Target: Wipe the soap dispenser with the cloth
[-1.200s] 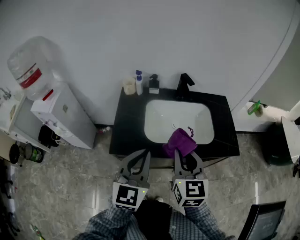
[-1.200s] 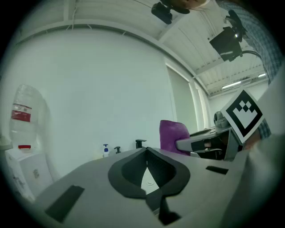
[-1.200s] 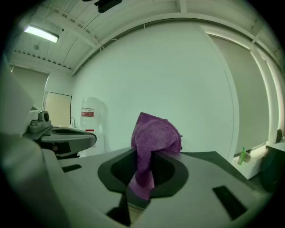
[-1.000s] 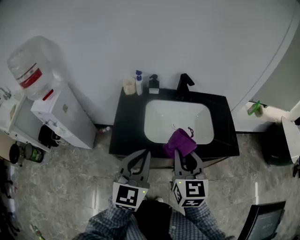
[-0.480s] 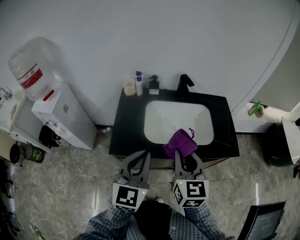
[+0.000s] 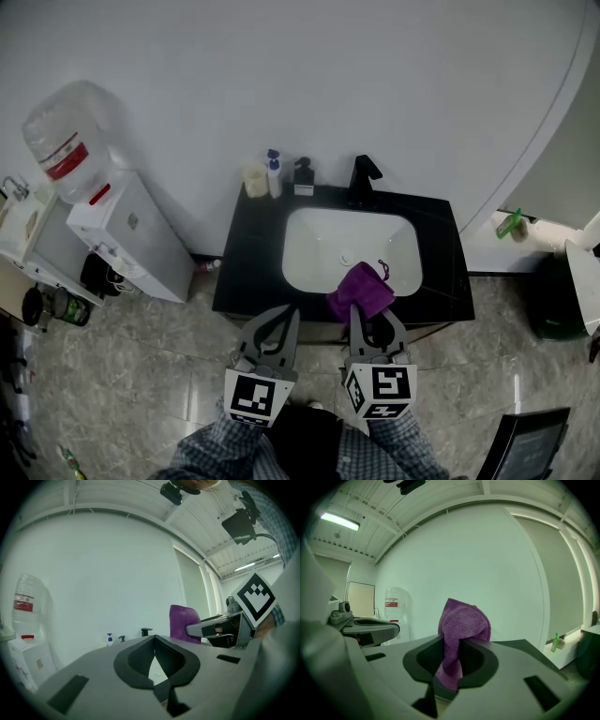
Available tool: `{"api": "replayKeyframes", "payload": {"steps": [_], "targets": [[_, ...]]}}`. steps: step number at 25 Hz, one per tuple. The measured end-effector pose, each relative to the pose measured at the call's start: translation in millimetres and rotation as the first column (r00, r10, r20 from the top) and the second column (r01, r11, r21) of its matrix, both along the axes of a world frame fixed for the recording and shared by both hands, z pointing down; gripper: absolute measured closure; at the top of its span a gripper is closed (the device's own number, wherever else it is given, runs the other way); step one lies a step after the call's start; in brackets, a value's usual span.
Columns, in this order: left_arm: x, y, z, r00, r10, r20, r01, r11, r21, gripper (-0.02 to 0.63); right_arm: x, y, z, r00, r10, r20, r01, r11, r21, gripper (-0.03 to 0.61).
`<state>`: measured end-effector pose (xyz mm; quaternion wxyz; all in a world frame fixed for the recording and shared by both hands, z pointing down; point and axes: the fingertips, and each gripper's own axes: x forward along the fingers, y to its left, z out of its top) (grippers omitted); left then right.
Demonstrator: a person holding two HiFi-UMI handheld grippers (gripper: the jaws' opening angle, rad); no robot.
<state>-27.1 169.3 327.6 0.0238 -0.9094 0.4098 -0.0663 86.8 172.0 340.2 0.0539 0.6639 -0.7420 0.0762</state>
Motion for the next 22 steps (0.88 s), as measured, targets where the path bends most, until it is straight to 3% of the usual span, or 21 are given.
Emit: {"api": "replayKeyframes", "payload": {"steps": [3, 12, 22], "targets": [[8.5, 2.8, -6.8, 1.0, -0.016, -0.027, 0.016, 0.999, 0.029, 0.612, 8.4, 2.9, -1.9, 1.0, -0.013, -0.001, 0.013, 1.0, 0.006, 0.502], [17.1, -5.1, -1.4, 0.999, -0.045, -0.011, 0.046, 0.999, 0.021, 0.612, 21.1, -5.5, 4.1, 0.999, -0.033, 0.002, 0.033, 0.999, 0.004, 0.502], [18.9, -89.7, 13.2, 0.999, -0.04, -0.029, 0.04, 0.999, 0.011, 0.612, 23.4, -78.7, 18.0, 1.0, -0.022, -0.005, 0.022, 1.0, -0.013, 0.502]]}}
